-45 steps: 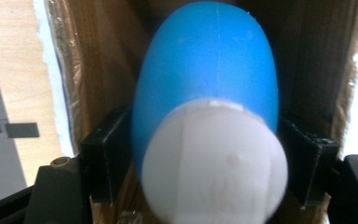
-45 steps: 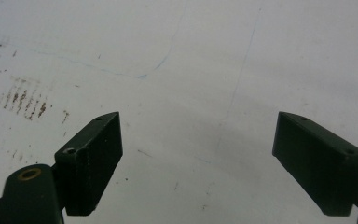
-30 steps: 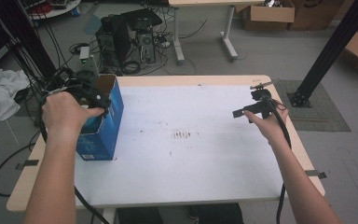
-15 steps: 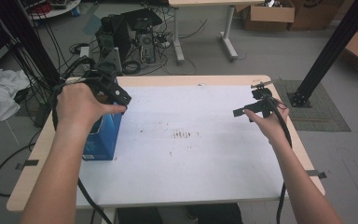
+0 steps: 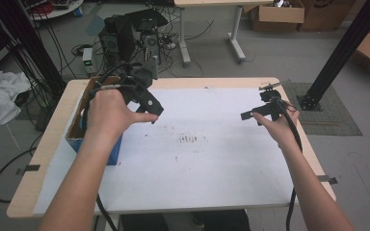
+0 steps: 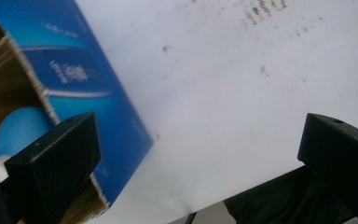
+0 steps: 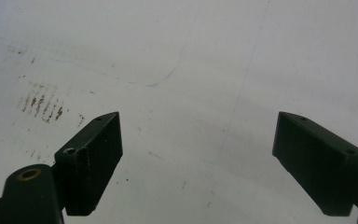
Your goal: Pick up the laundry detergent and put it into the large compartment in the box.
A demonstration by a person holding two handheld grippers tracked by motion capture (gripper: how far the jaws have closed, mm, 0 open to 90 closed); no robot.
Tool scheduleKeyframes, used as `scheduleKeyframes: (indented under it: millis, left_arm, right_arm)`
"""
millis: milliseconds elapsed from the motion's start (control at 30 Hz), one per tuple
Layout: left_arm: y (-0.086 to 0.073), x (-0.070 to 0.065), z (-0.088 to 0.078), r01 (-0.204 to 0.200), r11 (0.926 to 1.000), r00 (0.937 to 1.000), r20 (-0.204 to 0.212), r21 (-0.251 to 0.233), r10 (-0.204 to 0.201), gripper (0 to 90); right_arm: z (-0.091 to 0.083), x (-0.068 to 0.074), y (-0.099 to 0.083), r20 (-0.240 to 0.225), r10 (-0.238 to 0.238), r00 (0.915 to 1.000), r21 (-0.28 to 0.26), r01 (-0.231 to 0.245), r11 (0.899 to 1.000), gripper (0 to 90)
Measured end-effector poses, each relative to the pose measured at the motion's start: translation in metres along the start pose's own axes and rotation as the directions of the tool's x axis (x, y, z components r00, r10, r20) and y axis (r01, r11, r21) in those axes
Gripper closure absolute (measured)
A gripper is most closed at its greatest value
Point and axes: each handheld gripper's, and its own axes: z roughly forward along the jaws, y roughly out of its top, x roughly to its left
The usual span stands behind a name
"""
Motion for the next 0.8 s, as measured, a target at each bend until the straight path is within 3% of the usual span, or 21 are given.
scheduleKeyframes:
  millis: [167,400,800]
  left_arm:
    - [0.008,-0.019,0.004,-0.052,0.9985,0.9984,0.024,-0.016,0.052,0.1]
    - [0.016,-0.032,0.009,-0.089,0.9959,0.9955,0.031,-0.015,0.09,0.1]
    - [0.02,-0.036,0.013,-0.098,0.9951,0.9947,0.031,-0.014,0.099,0.1]
  right_arm:
    - [-0.001,0.0,0.001,0.001,-0.003,1.0,0.004,0.003,1.0,16.0]
    - [-0.002,0.001,0.001,0.003,-0.005,1.0,0.005,0.005,1.0,16.0]
    - [-0.002,0.0,0.001,0.006,-0.003,1.0,0.007,0.003,1.0,15.9]
